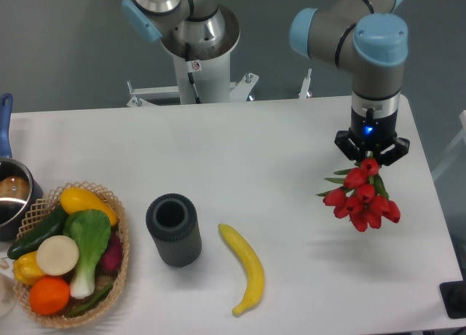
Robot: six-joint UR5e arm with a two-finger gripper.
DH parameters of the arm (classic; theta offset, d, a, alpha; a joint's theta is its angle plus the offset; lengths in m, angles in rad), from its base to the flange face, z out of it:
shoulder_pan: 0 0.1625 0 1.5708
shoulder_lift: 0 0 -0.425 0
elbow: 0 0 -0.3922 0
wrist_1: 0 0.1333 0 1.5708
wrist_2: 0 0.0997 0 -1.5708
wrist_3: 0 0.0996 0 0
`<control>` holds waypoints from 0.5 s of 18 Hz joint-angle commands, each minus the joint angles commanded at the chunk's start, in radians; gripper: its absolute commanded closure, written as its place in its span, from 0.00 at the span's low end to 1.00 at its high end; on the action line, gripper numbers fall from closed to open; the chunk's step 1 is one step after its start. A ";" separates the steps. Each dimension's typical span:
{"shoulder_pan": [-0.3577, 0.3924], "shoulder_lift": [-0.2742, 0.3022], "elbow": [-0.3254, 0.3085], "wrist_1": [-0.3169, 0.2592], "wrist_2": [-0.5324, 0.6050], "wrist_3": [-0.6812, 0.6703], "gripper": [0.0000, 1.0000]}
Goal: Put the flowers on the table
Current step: 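Lower the held red tulips toward the table with the gripper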
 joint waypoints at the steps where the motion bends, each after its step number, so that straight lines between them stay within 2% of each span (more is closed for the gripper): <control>1: -0.005 -0.006 -0.003 -0.002 0.015 0.000 1.00; 5: -0.067 -0.054 0.006 0.002 0.078 -0.011 1.00; 9: -0.092 -0.069 0.009 -0.002 0.068 -0.012 1.00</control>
